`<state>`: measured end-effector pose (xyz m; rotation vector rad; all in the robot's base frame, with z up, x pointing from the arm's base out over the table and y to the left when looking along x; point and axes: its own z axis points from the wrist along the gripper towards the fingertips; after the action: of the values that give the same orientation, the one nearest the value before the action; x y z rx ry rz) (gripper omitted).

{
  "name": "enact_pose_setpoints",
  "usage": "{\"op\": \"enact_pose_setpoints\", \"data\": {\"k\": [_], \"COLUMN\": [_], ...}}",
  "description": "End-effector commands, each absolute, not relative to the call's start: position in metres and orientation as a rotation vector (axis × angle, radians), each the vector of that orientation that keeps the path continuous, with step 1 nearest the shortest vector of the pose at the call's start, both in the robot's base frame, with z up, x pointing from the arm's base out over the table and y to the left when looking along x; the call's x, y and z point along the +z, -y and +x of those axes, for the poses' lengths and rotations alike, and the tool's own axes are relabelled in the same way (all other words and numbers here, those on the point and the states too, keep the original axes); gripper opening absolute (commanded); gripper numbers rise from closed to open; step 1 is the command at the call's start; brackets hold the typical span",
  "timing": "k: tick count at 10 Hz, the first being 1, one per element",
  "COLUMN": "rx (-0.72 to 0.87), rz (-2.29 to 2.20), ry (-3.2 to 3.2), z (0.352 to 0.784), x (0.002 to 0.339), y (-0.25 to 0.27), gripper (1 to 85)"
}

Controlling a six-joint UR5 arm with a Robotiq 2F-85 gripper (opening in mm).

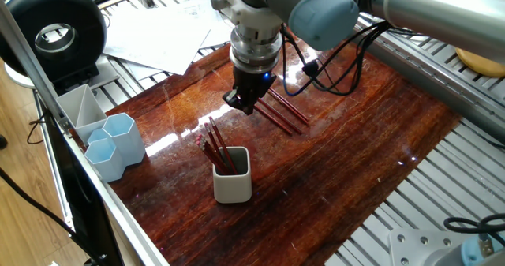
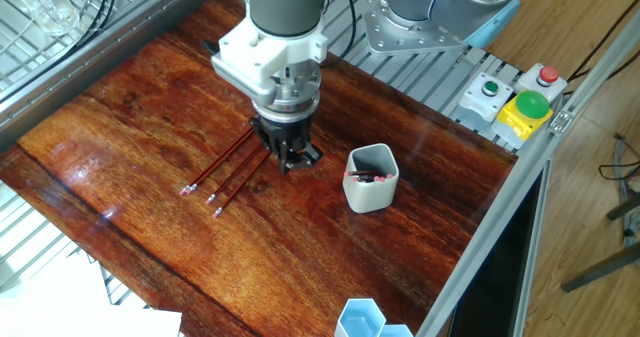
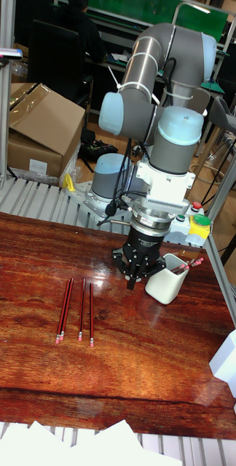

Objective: Put the pen into the pen holder

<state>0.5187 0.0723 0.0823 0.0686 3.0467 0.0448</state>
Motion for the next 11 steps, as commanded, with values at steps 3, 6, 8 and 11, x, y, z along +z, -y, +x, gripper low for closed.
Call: {"op": "enact_pose_setpoints", "data": {"k": [3,6,8,11], "rx": [0.037,0.007,0.006,0.082], "rz": [0.106,-0.006,-0.006,-0.002], "ry": [-3.086,-3.194,-3.171,-3.264], "z": [0.524,0.572,0.601,0.578], "x": [0.083,0.109,0.102,0.090], "y": [-0.068,-0.043,-0.044,-0.062], "gripper": [1.3,1.0,1.0,1.0]}}
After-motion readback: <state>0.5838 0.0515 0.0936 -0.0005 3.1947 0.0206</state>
